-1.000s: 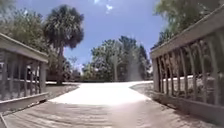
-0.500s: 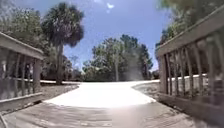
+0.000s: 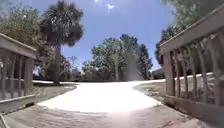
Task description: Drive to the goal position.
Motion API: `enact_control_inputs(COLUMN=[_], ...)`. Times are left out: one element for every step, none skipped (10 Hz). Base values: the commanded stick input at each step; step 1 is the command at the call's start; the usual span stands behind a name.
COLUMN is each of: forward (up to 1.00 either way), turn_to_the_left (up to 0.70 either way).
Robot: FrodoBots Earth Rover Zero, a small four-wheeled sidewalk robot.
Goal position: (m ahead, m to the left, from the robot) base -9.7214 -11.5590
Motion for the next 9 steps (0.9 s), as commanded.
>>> enact_control_inputs(forward=[0.45, 0.45, 0.45, 0.45, 0.45, 0.45, 0.45, 0.45, 0.45], turn_to_the_left=[0.27, 0.27, 0.27, 0.27, 0.01, 0.0, 0.0, 0.0, 0.0])
